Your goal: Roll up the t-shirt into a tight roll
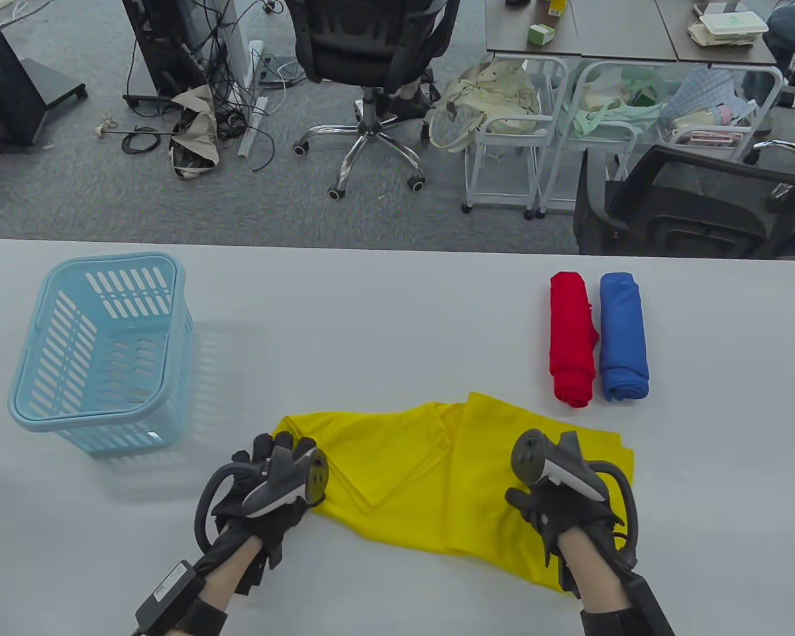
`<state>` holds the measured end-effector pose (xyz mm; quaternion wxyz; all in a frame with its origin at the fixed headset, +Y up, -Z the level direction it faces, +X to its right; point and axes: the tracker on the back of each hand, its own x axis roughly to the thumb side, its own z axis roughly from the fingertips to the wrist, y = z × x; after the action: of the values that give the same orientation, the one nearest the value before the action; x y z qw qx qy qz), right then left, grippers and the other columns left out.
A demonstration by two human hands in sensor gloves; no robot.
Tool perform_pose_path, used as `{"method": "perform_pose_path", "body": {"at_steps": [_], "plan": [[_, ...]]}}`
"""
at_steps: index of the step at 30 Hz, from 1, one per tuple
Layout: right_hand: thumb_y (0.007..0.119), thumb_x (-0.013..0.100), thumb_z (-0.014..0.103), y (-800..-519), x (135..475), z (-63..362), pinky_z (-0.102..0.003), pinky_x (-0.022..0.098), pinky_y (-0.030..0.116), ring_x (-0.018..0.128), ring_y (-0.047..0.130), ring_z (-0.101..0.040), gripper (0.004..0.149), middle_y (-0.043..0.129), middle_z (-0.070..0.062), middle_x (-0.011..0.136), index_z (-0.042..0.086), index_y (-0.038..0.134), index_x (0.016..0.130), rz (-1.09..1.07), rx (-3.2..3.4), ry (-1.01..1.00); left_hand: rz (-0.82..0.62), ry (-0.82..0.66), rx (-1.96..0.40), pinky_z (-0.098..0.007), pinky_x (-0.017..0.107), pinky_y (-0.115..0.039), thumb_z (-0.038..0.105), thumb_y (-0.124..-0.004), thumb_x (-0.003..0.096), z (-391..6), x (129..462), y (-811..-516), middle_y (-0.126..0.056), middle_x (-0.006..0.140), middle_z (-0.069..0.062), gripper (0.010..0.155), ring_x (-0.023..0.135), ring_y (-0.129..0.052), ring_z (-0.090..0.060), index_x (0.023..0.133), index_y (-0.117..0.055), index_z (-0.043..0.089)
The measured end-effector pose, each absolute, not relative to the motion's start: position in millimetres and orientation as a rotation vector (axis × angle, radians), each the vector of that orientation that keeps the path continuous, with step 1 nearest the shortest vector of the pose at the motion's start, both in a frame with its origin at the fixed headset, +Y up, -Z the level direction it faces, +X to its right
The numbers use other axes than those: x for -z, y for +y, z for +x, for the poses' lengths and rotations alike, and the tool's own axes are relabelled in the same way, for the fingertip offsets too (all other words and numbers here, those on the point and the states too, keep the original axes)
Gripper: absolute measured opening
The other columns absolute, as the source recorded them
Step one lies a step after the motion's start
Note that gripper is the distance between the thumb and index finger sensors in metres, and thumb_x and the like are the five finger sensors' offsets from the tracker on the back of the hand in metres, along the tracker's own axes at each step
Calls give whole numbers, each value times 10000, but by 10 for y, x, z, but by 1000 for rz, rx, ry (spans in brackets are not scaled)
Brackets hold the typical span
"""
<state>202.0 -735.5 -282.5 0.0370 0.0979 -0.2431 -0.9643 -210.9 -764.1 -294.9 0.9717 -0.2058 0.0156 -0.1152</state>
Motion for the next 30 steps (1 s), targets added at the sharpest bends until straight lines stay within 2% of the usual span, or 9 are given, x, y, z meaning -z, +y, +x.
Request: {"method": "perform_pose_path", "body": {"at_steps": [3,7,9,15,17,19,22,27,30], "plan": [[607,567,516,-7324,2802,2113,-552,621,673,932,796,-422,671,728,-203,1052,105,589,1098,356,2994,-785,-301,123,302,-590,814,-484,508,-598,521,-2248,2952,-7508,-337,1253,-84,697,1154,-426,-387,1135,-326,325],[613,578,506,-7295,2785,1734,-599,707,521,1071,530,-476,697,456,-208,1182,176,419,1161,-45,3085,-739,-248,54,180,-549,794,-579,612,-459,502,-2069,2821,-7390,-519,1230,-73,719,1104,-625,-348,1147,-378,305],[618,575,518,-7364,2774,1585,-621,731,449,1117,368,-484,734,301,-174,1218,215,322,1174,-144,3050,-776,-356,10,72,-563,780,-604,691,-398,452,-1943,2799,-7467,-616,1208,-108,822,1077,-691,-372,1157,-407,269],[621,575,524,-7631,2871,1659,-623,738,412,1105,241,-497,780,169,-154,1192,223,191,1152,-53,2960,-924,-576,-46,336,-616,806,-506,763,-419,410,-1561,3026,-7714,-262,1240,-246,957,1127,-409,-515,1153,-125,238],[616,574,523,-7583,2864,1660,-611,731,443,1090,302,-514,768,228,-177,1192,198,241,1160,-53,2977,-900,-550,-35,446,-600,817,-504,747,-382,365,-1513,3233,-7676,-258,1256,-167,946,1155,-401,-448,1136,-87,286],[620,569,517,-7431,2819,1602,-576,709,529,1052,505,-492,718,422,-191,1177,170,398,1156,-119,3015,-842,-487,69,508,-603,827,-459,708,-495,394,-1508,3523,-7557,-221,1264,-90,935,1167,-347,-416,1132,-93,300],[624,573,506,-7265,2698,1526,-528,658,644,947,775,-374,639,692,-143,1089,172,551,1113,-303,3147,-834,-219,173,813,-568,822,-525,602,-627,472,-1514,3712,-7346,-358,1252,-72,841,1155,-463,-376,1138,-235,272],[658,587,458,-7314,2705,1398,-604,720,499,1085,520,-448,640,451,-141,1196,223,454,1146,-499,3158,-830,-602,34,83,-614,798,-530,717,-437,435,-1522,3533,-7399,-438,1254,-149,904,1137,-485,-457,1168,-285,210],[691,577,439,-7503,2672,1260,-644,737,399,1123,342,-483,680,326,-109,1221,254,389,1157,-583,3076,-915,-663,12,294,-632,815,-439,738,-468,390,-1402,3577,-7725,-128,1228,-186,985,1147,-296,-468,1128,-80,216]]}}
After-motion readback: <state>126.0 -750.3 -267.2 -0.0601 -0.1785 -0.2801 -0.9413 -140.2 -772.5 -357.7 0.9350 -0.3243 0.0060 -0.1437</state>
